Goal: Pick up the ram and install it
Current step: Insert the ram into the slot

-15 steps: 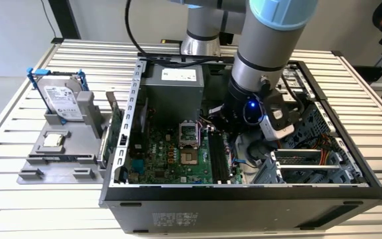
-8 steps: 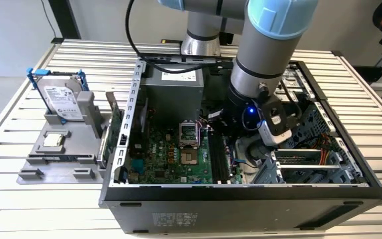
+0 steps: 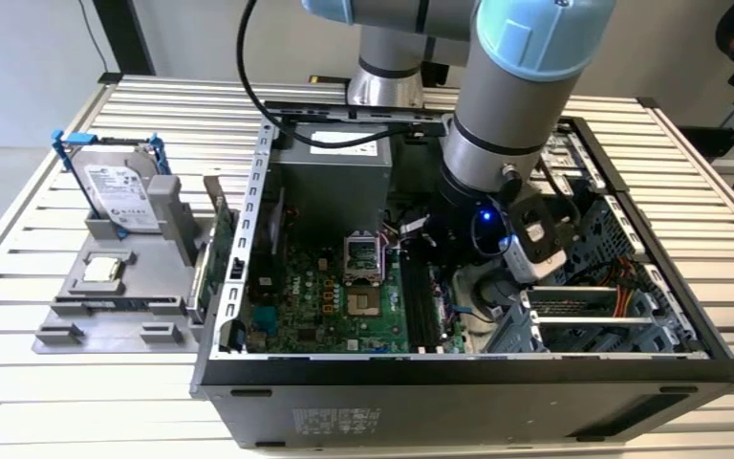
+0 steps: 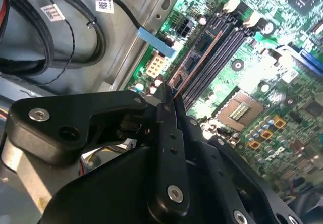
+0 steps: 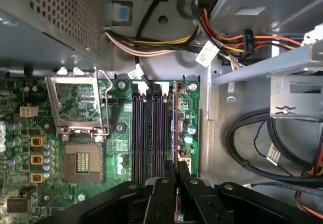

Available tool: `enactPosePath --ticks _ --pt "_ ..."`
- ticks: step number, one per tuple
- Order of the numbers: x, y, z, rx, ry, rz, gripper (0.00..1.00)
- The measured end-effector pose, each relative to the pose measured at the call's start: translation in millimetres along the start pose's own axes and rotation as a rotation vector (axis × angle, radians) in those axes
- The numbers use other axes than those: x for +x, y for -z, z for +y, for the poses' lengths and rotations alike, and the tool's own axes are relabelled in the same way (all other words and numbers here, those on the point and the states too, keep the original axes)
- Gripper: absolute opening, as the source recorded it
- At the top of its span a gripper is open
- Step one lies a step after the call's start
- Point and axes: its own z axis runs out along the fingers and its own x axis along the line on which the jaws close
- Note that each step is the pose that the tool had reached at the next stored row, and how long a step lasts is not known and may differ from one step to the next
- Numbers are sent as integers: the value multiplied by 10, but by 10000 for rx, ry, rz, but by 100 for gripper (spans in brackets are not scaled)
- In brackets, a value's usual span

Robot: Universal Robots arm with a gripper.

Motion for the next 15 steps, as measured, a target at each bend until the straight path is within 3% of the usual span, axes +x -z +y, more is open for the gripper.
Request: enactPosePath --ticks 10,15 --pt "28 -1 -43 0 111 3 0" --pt "37 -31 -62 3 127 3 0"
